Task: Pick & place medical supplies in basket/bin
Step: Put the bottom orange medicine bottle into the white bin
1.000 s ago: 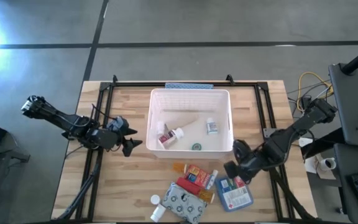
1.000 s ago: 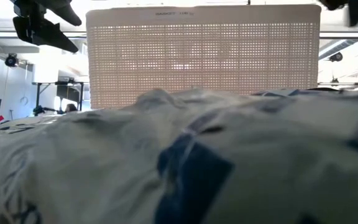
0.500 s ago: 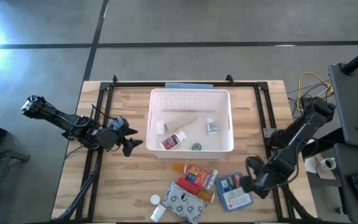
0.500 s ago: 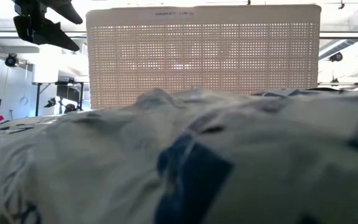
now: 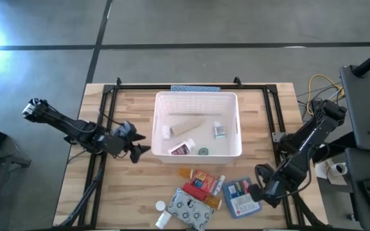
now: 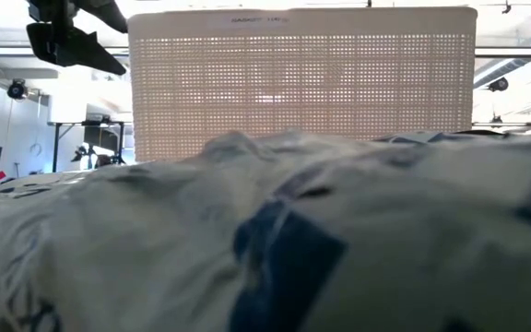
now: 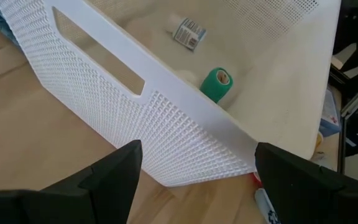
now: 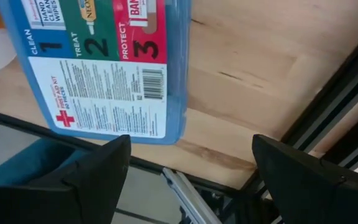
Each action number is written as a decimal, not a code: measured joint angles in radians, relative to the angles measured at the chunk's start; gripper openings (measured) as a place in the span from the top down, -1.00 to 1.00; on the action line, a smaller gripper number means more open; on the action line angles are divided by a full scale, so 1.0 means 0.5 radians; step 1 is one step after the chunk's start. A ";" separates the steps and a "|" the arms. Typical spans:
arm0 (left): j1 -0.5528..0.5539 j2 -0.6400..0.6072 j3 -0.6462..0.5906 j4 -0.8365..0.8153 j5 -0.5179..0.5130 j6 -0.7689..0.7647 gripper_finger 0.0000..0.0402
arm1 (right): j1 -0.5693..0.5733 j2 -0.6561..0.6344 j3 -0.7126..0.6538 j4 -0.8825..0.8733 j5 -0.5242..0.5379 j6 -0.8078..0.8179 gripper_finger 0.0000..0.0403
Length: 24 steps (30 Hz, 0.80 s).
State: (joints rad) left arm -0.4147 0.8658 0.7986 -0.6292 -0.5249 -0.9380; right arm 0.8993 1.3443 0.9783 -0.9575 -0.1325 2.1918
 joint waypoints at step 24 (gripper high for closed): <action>-0.167 0.088 -0.001 0.093 0.006 -0.094 -0.46 | -0.001 0.000 0.006 0.136 0.003 0.039 -0.62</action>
State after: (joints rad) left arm -0.4979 0.9096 0.7982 -0.5828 -0.5220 -0.9851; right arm 0.8989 1.3445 0.9813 -0.8894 -0.1311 2.2112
